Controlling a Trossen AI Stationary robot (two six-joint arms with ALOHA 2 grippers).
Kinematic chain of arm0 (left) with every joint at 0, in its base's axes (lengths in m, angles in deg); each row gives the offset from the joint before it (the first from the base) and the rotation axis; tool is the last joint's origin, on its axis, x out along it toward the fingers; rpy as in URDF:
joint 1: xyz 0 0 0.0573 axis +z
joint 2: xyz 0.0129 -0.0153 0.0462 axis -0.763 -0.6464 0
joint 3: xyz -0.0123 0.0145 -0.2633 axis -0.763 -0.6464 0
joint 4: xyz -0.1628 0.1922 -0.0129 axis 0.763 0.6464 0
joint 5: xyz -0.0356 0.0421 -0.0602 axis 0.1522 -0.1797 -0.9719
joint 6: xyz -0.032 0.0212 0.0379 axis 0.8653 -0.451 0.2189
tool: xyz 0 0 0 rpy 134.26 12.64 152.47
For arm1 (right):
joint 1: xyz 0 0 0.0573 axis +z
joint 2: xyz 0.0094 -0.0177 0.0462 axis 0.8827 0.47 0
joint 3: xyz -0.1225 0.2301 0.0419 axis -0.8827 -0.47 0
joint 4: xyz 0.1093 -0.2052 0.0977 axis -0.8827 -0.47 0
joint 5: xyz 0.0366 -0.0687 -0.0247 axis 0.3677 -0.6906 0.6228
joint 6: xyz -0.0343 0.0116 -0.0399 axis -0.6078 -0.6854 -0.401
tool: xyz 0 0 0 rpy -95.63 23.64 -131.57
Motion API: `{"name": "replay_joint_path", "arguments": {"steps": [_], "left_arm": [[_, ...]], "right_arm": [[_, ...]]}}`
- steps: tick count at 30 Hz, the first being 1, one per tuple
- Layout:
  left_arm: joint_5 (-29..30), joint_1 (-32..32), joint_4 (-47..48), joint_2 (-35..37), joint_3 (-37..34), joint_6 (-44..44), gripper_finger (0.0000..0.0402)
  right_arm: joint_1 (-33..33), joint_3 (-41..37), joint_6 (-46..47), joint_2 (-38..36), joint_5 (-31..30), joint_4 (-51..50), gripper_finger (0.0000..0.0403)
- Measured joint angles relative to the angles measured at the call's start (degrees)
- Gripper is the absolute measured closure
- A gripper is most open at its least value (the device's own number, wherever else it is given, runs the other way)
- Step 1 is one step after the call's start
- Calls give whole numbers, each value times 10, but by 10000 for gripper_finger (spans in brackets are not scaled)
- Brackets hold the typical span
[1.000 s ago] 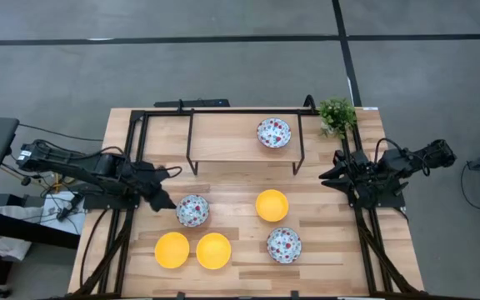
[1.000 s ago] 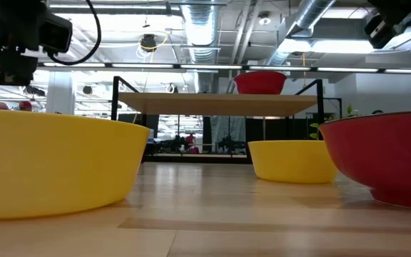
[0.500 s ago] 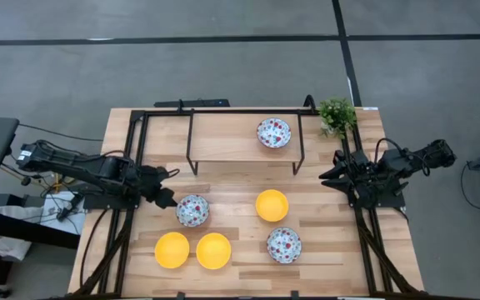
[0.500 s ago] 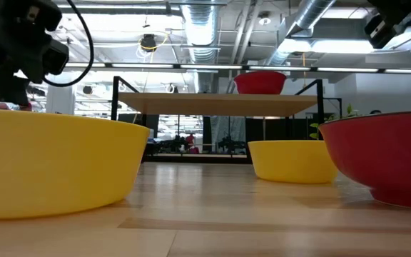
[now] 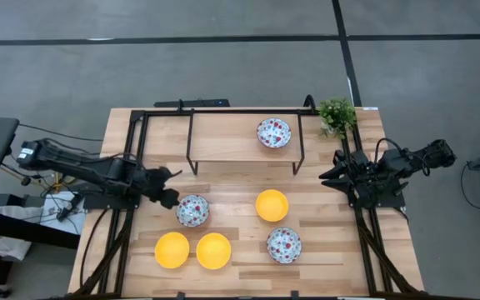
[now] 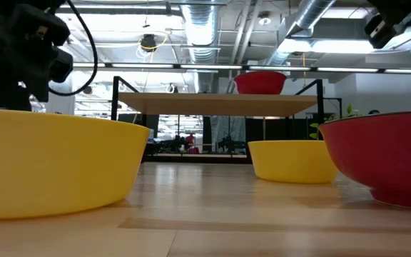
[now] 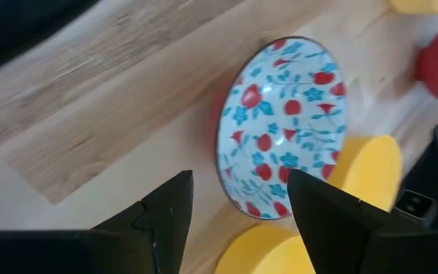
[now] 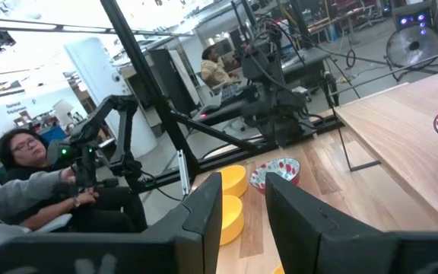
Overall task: Pick & Place Mini bowls
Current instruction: Stack the left red bowl on the red bowl on the shelf
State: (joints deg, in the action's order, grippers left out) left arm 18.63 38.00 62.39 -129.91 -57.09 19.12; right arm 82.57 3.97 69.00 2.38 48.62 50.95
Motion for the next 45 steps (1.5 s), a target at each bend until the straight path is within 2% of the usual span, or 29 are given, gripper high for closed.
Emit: {"name": "replay_joint_path", "arguments": {"steps": [18, 22, 45], "left_arm": [[5, 0, -28, -105, 0, 23, 188], [31, 0, -35, -119, 0, 24, 188], [37, 0, -61, -124, 0, 23, 188]], "right_arm": [[0, 0, 0, 0, 0, 0, 310], [0, 0, 0, 0, 0, 0, 310], [0, 0, -10, 0, 0, 2, 310]]}}
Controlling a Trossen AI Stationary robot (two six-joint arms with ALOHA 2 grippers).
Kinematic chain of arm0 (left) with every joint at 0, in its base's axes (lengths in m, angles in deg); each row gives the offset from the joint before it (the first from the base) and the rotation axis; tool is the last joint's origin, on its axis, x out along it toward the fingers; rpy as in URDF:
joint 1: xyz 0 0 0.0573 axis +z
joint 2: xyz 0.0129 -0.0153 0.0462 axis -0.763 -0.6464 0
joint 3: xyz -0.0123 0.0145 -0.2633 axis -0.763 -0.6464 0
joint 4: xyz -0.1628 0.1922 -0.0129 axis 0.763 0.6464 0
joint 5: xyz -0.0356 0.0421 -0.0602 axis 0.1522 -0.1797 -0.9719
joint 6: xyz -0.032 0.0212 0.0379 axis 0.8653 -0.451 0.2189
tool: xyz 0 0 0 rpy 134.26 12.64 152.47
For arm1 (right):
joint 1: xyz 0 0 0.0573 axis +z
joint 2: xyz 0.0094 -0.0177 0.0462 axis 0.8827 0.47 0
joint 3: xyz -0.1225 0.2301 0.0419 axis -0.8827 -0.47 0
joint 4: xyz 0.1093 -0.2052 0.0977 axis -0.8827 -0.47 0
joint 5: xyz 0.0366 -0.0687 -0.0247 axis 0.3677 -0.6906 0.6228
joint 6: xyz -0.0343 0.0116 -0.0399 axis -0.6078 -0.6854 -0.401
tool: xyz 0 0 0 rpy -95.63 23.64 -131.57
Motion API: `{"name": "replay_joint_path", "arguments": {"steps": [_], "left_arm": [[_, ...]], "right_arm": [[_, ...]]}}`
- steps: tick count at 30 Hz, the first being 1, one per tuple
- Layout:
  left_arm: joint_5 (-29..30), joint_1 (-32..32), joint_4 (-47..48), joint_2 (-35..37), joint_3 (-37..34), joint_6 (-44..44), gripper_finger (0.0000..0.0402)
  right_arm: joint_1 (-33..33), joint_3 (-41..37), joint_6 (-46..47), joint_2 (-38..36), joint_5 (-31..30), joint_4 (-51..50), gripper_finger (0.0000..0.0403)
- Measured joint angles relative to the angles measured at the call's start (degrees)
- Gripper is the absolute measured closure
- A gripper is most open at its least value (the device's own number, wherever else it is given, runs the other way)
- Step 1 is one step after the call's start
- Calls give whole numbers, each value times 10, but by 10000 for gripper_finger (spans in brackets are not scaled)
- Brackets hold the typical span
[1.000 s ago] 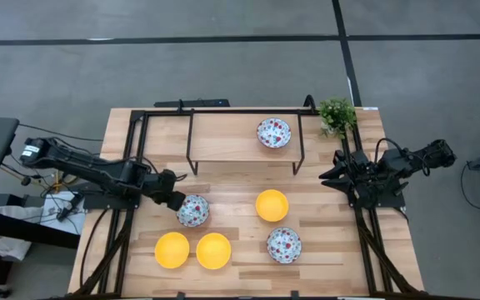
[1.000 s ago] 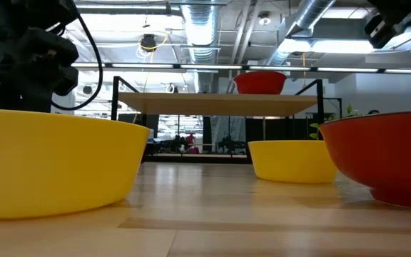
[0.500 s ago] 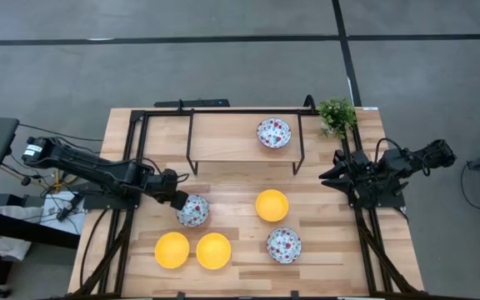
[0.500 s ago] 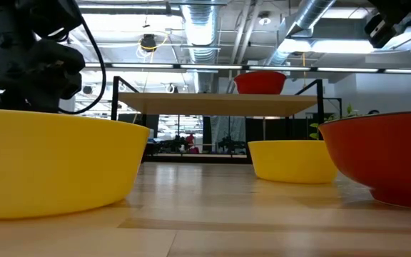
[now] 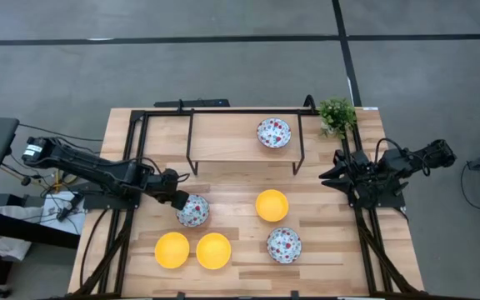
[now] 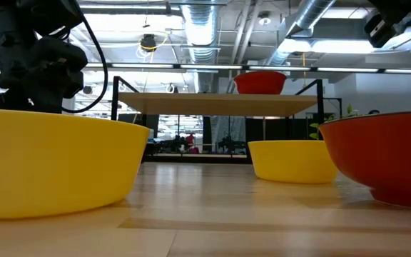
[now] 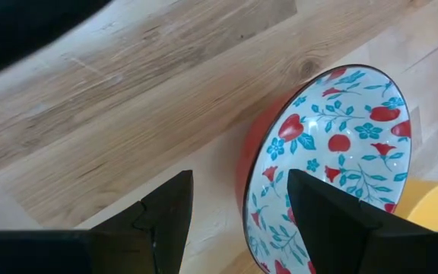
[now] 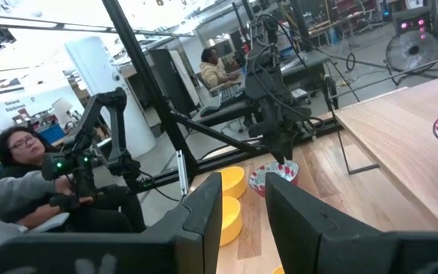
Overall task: Pick & Place Mini bowls
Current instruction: Stack the left red bowl on the red bowl on the shelf
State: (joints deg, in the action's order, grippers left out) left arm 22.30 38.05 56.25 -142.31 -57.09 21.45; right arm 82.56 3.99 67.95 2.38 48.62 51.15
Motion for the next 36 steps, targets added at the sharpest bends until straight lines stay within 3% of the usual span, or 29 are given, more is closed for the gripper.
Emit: {"name": "replay_joint_path", "arguments": {"steps": [18, 36], "left_arm": [[0, 0, -7, 0, 0, -3, 188], [40, 0, -13, 0, 0, -2, 188]], "right_arm": [[0, 0, 0, 0, 0, 0, 310], [0, 0, 0, 0, 0, 14, 310]]}}
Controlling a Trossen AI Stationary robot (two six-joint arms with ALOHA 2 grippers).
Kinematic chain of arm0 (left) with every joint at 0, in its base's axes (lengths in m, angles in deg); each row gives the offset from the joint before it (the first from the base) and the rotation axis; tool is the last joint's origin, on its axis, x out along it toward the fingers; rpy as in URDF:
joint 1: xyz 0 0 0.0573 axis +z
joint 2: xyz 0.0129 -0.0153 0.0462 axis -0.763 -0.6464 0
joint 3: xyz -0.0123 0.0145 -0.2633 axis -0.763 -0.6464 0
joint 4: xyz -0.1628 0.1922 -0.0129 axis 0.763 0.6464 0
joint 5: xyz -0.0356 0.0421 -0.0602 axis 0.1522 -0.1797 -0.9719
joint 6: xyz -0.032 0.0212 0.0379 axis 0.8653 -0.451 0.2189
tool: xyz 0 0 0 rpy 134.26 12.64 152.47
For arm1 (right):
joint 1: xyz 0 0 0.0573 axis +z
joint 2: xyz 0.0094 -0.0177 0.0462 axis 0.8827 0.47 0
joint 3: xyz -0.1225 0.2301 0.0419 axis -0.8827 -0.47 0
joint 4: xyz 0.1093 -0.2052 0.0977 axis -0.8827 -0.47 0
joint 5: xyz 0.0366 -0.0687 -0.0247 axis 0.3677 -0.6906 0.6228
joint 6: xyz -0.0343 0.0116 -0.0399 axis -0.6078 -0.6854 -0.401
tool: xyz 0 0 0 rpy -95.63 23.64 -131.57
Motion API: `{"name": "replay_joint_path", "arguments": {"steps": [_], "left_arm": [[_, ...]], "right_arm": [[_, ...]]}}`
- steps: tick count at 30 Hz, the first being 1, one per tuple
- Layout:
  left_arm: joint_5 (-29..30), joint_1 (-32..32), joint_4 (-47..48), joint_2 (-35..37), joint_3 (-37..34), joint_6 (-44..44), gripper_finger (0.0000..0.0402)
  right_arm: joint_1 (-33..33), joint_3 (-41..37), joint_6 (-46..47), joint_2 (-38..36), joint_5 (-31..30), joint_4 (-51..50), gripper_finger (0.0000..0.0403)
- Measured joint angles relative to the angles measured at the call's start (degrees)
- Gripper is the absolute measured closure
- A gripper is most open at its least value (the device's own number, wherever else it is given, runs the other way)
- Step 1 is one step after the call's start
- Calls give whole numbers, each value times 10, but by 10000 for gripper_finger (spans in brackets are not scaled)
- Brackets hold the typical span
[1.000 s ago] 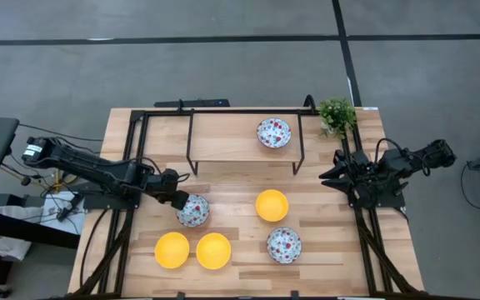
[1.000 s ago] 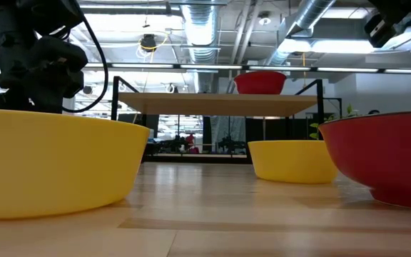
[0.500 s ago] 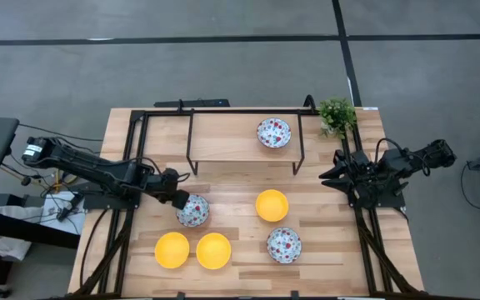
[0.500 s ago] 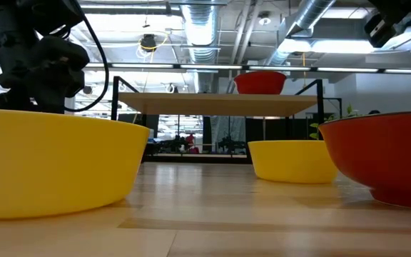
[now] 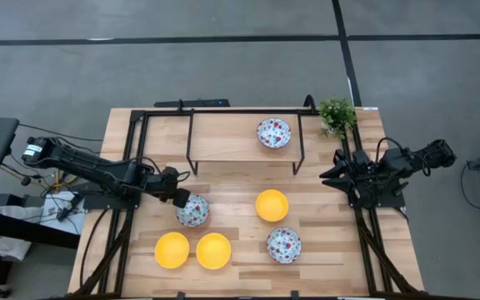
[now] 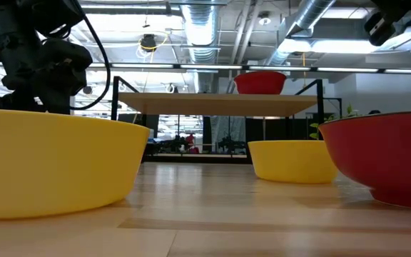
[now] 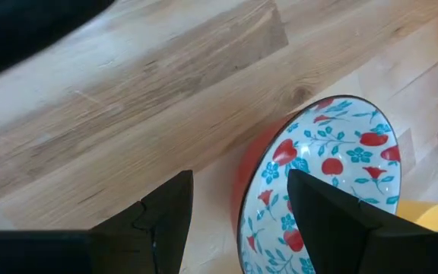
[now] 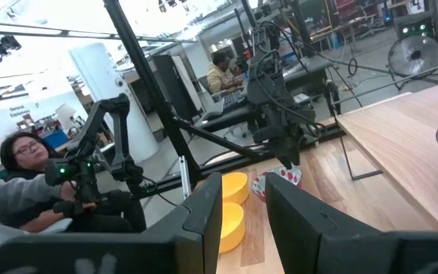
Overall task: Pick & Place Mini bowls
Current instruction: Stack the left red bowl on the red bowl on the shelf
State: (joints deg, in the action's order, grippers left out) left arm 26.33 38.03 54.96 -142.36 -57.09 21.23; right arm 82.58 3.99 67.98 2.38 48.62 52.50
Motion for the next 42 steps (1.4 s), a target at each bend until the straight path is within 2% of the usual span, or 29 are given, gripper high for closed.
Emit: {"name": "replay_joint_path", "arguments": {"steps": [19, 23, 32, 42], "left_arm": [[-4, -8, -35, -83, 0, -11, 195], [-6, -8, -36, -81, 0, -11, 234], [-8, -8, -33, -81, 0, -10, 383], [-25, -7, -32, -78, 0, -11, 390]], "right_arm": [[0, 0, 0, 0, 0, 4, 310], [0, 0, 0, 0, 0, 6, 310], [0, 0, 0, 0, 0, 6, 310], [0, 0, 6, 0, 0, 7, 310]]}}
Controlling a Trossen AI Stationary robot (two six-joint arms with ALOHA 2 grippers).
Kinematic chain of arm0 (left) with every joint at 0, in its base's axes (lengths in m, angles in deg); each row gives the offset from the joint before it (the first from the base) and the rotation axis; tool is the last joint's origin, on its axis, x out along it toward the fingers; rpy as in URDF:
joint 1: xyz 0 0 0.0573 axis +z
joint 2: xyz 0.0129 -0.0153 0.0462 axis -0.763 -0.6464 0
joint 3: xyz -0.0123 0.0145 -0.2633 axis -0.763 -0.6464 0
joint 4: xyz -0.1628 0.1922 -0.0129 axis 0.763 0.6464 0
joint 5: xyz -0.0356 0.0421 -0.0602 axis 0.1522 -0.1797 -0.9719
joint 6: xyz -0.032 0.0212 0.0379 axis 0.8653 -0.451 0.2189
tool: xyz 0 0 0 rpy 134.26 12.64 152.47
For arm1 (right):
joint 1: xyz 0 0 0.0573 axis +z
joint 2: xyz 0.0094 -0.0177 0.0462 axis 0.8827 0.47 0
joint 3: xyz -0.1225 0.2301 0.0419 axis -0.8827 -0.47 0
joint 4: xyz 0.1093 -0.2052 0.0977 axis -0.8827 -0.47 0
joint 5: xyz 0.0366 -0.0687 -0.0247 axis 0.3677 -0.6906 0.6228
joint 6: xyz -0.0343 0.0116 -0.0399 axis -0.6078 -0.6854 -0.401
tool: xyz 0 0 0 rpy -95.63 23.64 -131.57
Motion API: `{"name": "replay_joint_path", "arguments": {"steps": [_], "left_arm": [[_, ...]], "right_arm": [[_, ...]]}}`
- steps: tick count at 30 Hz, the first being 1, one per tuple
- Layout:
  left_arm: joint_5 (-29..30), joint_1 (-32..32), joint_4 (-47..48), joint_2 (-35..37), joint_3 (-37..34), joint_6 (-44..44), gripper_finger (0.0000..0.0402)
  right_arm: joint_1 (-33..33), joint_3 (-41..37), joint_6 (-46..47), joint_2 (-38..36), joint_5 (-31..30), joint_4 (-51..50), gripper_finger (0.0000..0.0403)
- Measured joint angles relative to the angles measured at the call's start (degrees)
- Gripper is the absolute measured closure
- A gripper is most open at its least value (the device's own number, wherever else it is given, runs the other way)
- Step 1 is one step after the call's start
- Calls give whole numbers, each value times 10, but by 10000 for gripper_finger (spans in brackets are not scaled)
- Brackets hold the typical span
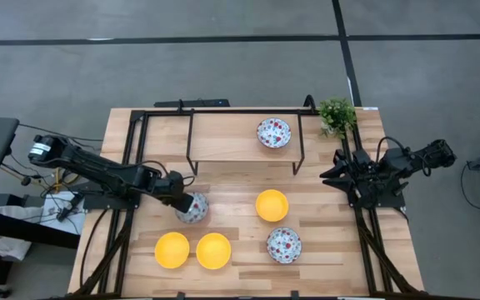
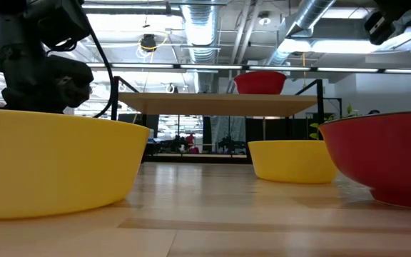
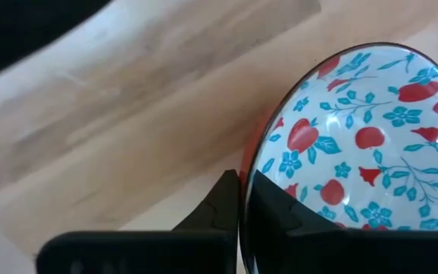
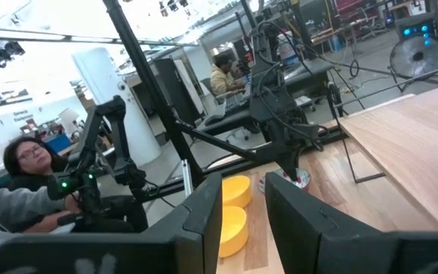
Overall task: Pick & Place Mini bowls
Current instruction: Stack the left red bowl on the red bowl on the shelf
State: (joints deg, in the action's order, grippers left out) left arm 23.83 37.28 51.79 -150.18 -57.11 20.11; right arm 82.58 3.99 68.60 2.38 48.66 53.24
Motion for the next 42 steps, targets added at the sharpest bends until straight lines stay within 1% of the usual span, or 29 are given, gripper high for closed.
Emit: {"name": "replay_joint_path", "arguments": {"steps": [4, 9, 15, 18, 24, 30, 32, 36, 39, 42], "left_arm": [[-21, 0, -2, 19, -1, -4, 391], [-21, 0, -6, 73, 0, -16, 392], [-17, -4, -15, 134, 20, -22, 392], [-3, -4, -18, 136, 43, -23, 392], [28, -4, -21, 96, 112, -62, 392], [73, -4, -23, 30, 207, -135, 392], [92, -3, -22, 10, 237, -158, 392], [129, 4, -21, -23, 284, -196, 392], [161, 9, -21, -44, 315, -221, 392], [186, 14, -20, -65, 343, -251, 392]], "right_arm": [[0, 0, 47, 0, 0, 1, 310], [0, 0, 96, 0, 0, 1, 310], [0, 0, 99, 0, -2, 2, 310], [0, 0, 99, 0, -18, 5, 310], [-1, 0, 99, 1, -60, 6, 310], [-1, 0, 99, 3, -65, 25, 310], [-1, 0, 90, 8, -65, 50, 310], [-1, 0, 34, 28, -63, 115, 310], [-1, 0, -9, 55, -61, 171, 310], [-1, 0, -31, 86, -60, 211, 310]]}}
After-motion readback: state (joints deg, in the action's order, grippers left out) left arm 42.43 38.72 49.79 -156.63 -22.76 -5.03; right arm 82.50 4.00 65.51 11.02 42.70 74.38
